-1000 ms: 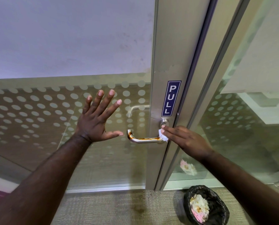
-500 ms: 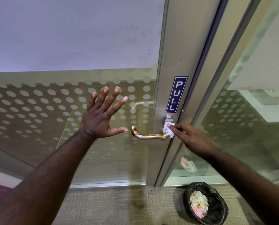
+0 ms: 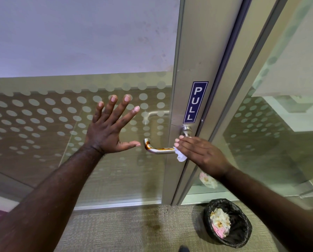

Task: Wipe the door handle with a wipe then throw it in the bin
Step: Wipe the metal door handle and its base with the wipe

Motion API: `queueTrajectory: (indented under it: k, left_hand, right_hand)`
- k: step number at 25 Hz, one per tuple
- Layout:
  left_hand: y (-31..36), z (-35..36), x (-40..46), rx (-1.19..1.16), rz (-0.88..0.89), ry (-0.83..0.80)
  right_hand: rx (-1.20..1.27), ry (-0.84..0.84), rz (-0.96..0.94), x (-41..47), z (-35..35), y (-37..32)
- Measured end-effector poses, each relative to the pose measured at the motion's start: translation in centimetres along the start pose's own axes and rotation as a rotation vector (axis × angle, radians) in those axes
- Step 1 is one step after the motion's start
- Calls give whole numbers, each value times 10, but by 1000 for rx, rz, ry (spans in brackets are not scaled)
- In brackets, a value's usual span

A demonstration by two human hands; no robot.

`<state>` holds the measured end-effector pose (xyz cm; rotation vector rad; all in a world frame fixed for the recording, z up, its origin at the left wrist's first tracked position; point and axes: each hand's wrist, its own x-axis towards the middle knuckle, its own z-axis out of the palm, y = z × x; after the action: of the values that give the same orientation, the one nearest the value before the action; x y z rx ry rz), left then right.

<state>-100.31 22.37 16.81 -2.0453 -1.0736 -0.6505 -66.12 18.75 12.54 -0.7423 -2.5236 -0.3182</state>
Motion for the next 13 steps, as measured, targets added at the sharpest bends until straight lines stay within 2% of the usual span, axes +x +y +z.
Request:
queueTrajectory:
  k: [6, 11, 13]
  left_hand:
    - [0, 1, -1, -6, -7, -21]
    - [0, 0, -1, -4, -10, -47]
    - [1, 0, -1, -5, -12, -45]
  right_hand:
    - [-80, 100, 195, 14, 16, -29]
    - [-106, 6, 333, 26, 8, -36]
    - [-124, 36, 372, 30, 7, -38]
